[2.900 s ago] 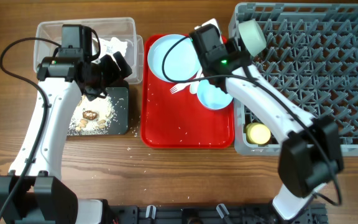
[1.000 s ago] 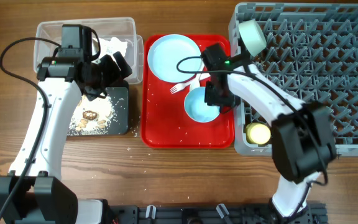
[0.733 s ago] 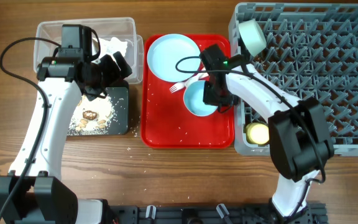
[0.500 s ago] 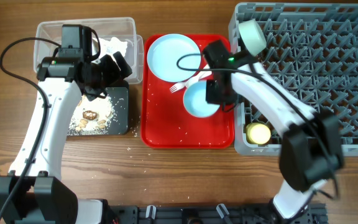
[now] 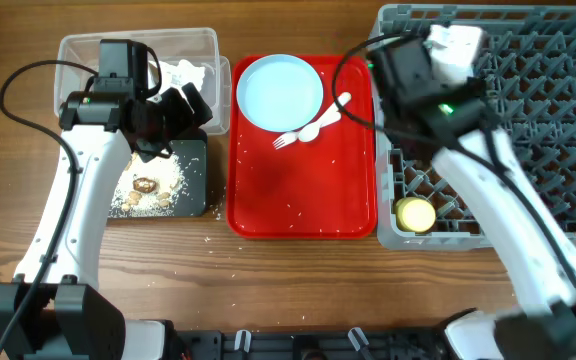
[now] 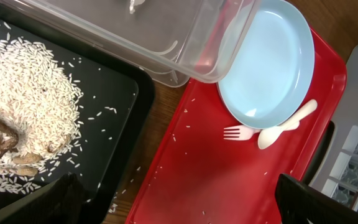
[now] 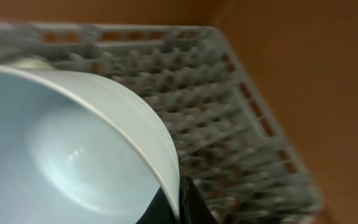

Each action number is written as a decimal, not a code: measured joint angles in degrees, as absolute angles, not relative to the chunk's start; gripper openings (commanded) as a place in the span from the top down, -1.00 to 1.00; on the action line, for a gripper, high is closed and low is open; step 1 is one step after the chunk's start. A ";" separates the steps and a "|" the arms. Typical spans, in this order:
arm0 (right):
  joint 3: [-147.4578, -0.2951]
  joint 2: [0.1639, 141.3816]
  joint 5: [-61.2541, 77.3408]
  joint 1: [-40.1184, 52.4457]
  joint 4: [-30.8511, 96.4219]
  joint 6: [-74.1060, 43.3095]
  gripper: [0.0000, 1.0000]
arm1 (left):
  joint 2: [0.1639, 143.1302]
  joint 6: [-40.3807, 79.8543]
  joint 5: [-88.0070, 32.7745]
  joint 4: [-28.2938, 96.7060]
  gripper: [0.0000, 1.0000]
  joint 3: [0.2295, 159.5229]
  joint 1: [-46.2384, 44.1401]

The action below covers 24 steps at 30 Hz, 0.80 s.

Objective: Sort waste into correct bins and load items into the dishwasher rack
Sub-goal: 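Carry the light-blue bowl right and set it in the rack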

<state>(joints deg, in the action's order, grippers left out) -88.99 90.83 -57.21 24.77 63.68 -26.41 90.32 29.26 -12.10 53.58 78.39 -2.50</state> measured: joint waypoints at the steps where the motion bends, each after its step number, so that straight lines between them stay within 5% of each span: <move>1: -88.88 93.23 -59.44 24.38 64.58 -26.06 0.91 | 90.32 29.23 -12.12 53.58 -1.00 78.39 -2.50; 24: -88.20 111.55 -67.07 18.94 62.57 -21.47 0.92 | 90.30 29.26 -12.12 53.60 -1.00 78.39 -2.50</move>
